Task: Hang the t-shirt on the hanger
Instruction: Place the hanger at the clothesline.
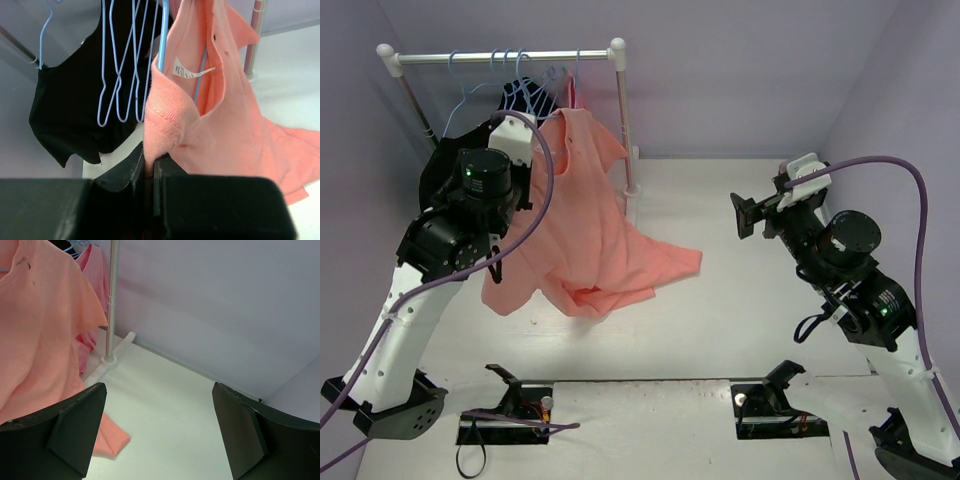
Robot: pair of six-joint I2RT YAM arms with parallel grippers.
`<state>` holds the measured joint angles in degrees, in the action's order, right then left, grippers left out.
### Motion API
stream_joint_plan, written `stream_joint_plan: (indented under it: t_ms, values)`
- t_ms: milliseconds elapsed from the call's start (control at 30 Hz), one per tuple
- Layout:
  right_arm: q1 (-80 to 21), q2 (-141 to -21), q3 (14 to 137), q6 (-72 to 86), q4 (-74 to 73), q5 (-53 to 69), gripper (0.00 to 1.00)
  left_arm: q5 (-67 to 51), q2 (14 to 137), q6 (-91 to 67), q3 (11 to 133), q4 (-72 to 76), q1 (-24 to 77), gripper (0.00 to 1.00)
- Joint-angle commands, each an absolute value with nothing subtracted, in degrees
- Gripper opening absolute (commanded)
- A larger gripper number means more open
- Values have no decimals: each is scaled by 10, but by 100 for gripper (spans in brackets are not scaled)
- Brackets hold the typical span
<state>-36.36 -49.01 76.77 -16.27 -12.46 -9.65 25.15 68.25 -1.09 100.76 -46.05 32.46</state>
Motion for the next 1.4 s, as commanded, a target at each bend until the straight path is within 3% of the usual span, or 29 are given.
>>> stream_joint_plan:
  t_ms: [0,267,533,867,1367]
  values:
    - [-361,-489,765,-153,-83,-102,85,321,717,-10,1061,-396,337,0]
    - [-361,-468,756,-139,-84,-99,85,461,740,91,1076,-302,346,0]
    - [-361,-450,749,-130,-84,-94,86,530,751,156,1083,-279,339,0]
    - [-361,-454,744,-132,-84,-84,86,289,792,80,1115,-307,343,0]
    - [-361,-440,735,-125,-84,-71,87,277,964,22,1264,-299,294,0]
